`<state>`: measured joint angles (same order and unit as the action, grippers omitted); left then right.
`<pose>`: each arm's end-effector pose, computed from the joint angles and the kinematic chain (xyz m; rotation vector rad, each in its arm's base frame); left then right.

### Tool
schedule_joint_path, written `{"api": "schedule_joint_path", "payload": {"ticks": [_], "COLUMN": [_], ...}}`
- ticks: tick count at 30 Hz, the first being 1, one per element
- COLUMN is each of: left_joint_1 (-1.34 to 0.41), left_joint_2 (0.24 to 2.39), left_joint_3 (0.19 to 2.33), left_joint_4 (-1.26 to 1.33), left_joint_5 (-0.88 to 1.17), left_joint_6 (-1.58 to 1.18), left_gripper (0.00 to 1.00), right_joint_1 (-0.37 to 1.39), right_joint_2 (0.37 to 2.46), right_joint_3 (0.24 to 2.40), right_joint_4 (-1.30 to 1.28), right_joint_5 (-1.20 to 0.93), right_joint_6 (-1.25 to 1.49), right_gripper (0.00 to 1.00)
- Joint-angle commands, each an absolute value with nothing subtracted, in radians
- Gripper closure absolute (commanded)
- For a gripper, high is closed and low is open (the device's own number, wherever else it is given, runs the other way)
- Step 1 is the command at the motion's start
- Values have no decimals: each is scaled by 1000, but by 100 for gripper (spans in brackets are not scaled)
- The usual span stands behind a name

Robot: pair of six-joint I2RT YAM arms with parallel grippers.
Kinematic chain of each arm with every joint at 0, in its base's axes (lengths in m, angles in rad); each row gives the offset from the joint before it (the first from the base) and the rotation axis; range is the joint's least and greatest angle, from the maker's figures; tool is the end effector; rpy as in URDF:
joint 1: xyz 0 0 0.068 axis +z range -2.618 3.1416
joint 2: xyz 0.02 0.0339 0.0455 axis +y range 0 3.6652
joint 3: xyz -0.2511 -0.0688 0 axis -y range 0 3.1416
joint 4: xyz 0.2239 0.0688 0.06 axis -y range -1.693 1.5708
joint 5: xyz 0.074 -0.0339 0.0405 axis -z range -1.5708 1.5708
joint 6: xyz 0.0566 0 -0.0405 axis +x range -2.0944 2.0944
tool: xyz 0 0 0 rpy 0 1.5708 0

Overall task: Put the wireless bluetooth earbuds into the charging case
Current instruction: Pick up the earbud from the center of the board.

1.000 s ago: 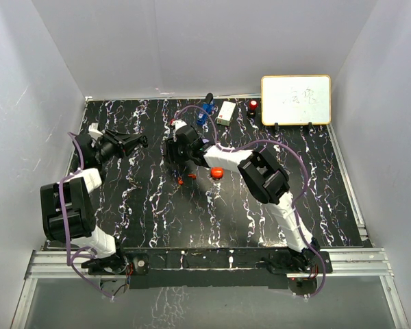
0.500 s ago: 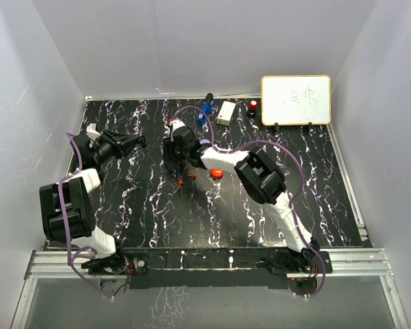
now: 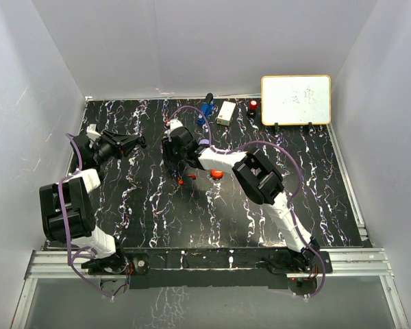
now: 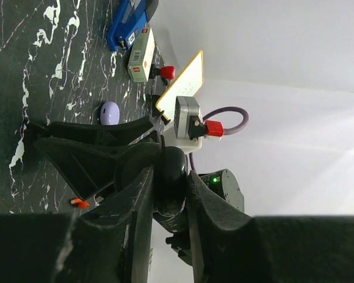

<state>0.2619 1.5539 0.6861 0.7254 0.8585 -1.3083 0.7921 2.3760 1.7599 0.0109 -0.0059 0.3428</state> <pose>0.3165 0.0405 0.2168 -0.7554 1.7506 -1.4703 0.3691 0.3745 0.1328 -0.5048 2.1936 0.6398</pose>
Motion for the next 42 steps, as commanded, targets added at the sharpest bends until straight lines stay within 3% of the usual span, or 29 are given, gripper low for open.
{"api": "schedule_joint_path", "payload": {"ticks": [1, 22, 28, 42], "left_joint_1": [273, 279, 279, 280], "left_joint_2": [1515, 1522, 1528, 1545], "left_joint_3": [676, 660, 660, 672], "left_joint_4": [744, 759, 762, 764], "left_joint_5": [888, 891, 891, 905], "left_joint_6": [-1307, -1313, -1313, -1304], "left_gripper": [100, 100, 100, 100], "right_joint_1": [801, 811, 811, 795], "right_joint_2": [2412, 2439, 2419, 2125], "right_joint_3": [1786, 1800, 1770, 1529], "right_joint_4": [-24, -44, -17, 187], "right_joint_5": [34, 74, 86, 93], "right_joint_6": [315, 272, 257, 140], "right_gripper": [65, 75, 86, 90]}}
